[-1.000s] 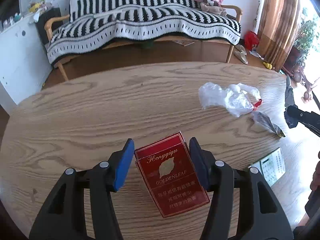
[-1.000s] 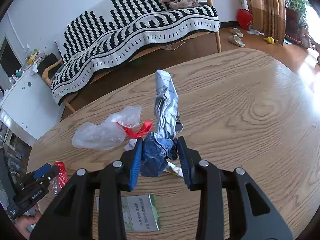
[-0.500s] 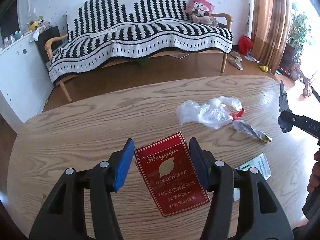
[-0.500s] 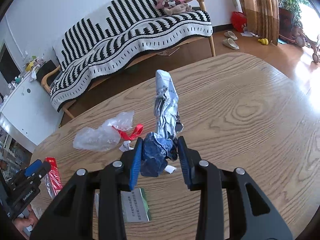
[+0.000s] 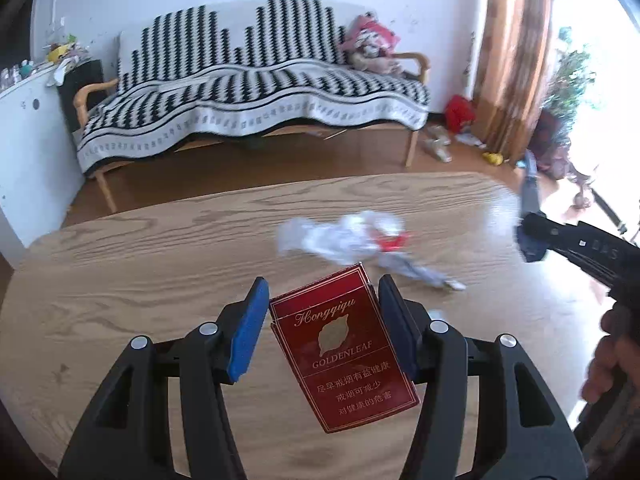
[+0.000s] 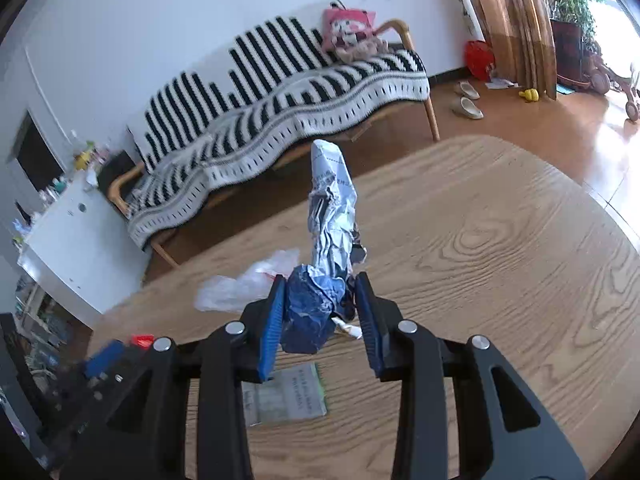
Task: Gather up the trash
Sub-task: 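Lift cigarette box in left gripper while right gripper lifts foil wrapper, then carry cigarette box and foil wrapper to bin, open both grippers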
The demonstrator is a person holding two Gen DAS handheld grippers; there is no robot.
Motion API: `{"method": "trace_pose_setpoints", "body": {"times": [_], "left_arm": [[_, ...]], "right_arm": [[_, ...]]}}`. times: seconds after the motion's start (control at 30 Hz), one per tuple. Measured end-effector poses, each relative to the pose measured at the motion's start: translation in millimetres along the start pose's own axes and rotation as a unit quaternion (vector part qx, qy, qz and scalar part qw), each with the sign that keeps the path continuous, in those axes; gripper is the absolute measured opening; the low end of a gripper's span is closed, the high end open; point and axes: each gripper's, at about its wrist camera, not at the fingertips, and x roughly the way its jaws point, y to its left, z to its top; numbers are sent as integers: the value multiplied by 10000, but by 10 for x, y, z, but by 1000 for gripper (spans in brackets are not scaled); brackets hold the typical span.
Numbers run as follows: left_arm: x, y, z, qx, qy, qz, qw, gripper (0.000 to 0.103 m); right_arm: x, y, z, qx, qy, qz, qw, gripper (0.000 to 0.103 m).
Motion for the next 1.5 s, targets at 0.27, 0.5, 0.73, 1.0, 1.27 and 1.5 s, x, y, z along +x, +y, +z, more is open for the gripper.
{"method": "trace_pose_setpoints", "body": {"times": [0.27, 0.5, 0.73, 1.0, 1.27, 1.5], "left_arm": [[-612, -1070, -132, 746, -163, -841, 9935, 55], [-908, -2340, -779, 1568, 235, -1878, 9693, 55], [-639, -3219, -1706, 2184, 1205, -2293, 9408, 55], [-442, -3234, -1985, 2457, 1552, -2114, 9332, 55], [-335, -3204, -2016, 2455, 1732, -2096, 9305, 55], [-272, -3204, -2066, 2381, 1879, -2463, 9205, 97]], "right_arm": [[-1280, -649, -104, 179, -696, 149, 9973, 35], [-2214, -1765, -860, 475, -480, -402, 9969, 35], [-2417, -2948, -1938, 1815, 301, -824, 9795, 35], [-2108, -3356, -2383, 2512, 985, -733, 9601, 35], [-1921, -3335, -2413, 2506, 1199, -691, 9582, 35], [-1916, -3573, -2436, 3434, 1203, -138, 9314, 95]]}}
